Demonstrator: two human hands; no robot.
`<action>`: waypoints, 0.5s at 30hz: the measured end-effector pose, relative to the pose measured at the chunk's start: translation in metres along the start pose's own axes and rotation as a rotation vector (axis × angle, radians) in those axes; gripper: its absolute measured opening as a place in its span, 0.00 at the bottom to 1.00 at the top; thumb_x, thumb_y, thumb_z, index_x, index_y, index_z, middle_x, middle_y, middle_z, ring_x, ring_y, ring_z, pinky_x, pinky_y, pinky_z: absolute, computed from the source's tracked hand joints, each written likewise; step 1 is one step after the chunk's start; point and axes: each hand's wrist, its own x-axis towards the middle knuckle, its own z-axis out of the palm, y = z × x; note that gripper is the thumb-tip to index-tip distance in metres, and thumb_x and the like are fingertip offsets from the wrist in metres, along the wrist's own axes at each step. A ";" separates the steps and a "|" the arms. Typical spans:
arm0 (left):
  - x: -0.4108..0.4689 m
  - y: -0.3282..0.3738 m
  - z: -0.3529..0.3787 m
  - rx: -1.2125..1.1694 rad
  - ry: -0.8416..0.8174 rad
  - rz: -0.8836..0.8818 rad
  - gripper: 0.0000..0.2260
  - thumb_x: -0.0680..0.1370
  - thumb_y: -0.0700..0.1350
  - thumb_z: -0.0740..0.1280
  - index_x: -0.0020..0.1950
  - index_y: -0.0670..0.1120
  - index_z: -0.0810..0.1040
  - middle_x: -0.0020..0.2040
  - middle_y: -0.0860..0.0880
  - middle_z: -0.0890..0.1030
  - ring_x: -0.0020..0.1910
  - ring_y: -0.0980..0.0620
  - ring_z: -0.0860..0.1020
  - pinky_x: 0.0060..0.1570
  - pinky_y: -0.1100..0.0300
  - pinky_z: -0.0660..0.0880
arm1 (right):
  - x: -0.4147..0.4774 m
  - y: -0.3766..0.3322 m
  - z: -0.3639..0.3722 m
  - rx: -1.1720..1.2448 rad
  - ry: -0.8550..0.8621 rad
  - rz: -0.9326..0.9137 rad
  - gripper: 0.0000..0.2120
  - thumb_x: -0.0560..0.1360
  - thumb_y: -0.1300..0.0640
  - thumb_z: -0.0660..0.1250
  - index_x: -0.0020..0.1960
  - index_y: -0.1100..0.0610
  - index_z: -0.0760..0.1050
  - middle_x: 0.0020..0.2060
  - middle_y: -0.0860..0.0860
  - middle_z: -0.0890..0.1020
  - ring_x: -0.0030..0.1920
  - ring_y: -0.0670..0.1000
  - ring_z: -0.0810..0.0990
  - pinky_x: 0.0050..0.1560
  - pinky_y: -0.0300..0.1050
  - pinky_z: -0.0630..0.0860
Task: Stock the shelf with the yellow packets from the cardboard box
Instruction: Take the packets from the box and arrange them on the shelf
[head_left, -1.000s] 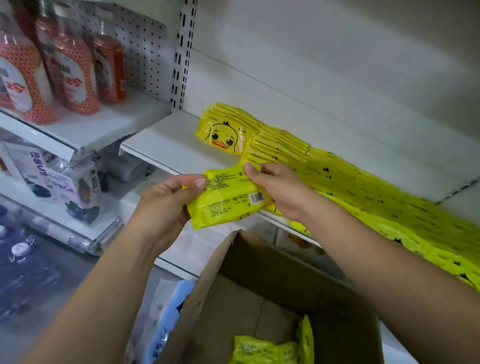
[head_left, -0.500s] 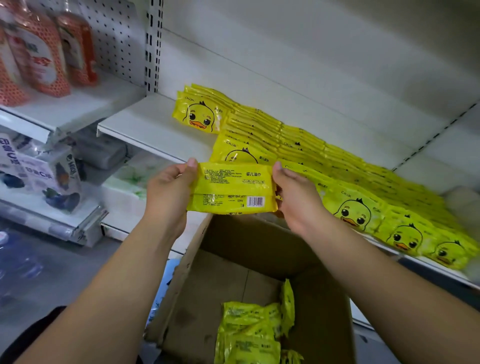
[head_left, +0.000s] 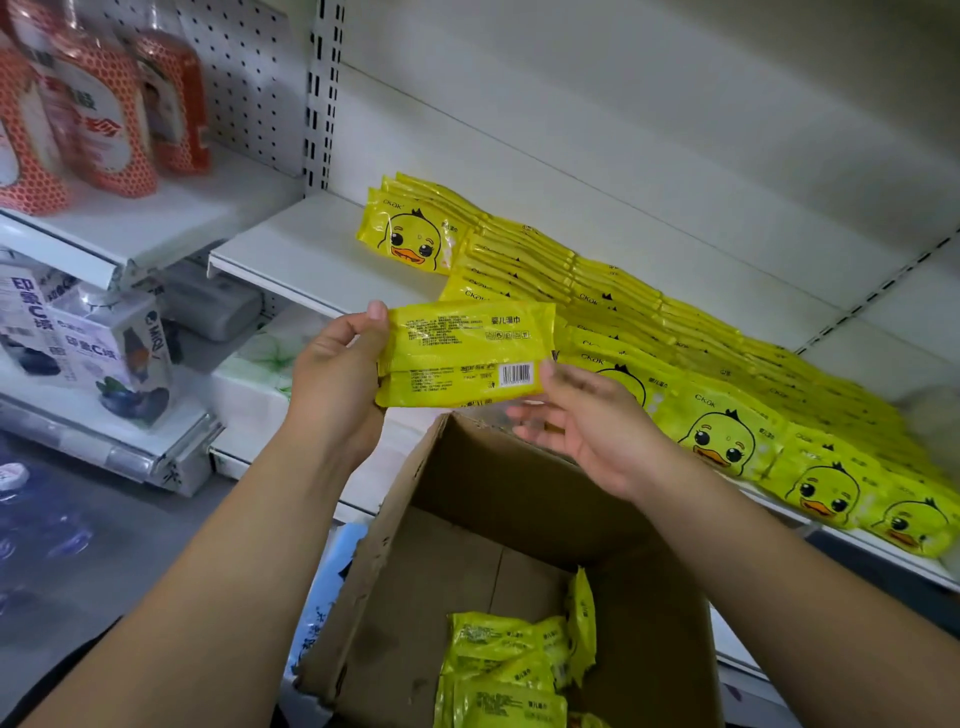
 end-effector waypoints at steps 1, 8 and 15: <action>0.000 0.000 0.000 -0.024 -0.015 -0.025 0.09 0.84 0.47 0.64 0.51 0.43 0.79 0.46 0.44 0.87 0.39 0.48 0.86 0.35 0.54 0.83 | 0.000 0.002 -0.001 0.024 0.020 -0.020 0.20 0.79 0.54 0.67 0.67 0.63 0.74 0.48 0.59 0.86 0.49 0.56 0.86 0.46 0.47 0.82; -0.013 -0.007 0.002 0.241 -0.218 -0.360 0.16 0.83 0.49 0.67 0.62 0.37 0.78 0.49 0.37 0.87 0.47 0.43 0.87 0.43 0.56 0.85 | 0.003 -0.012 -0.008 0.128 0.123 -0.096 0.05 0.80 0.59 0.66 0.53 0.61 0.77 0.39 0.56 0.87 0.40 0.51 0.86 0.40 0.40 0.82; -0.011 -0.012 0.004 0.433 -0.134 -0.254 0.12 0.82 0.46 0.69 0.48 0.36 0.79 0.31 0.44 0.84 0.25 0.55 0.79 0.26 0.66 0.76 | -0.006 -0.012 -0.023 -0.146 0.105 -0.112 0.13 0.84 0.58 0.60 0.62 0.66 0.74 0.42 0.61 0.87 0.43 0.56 0.87 0.39 0.42 0.83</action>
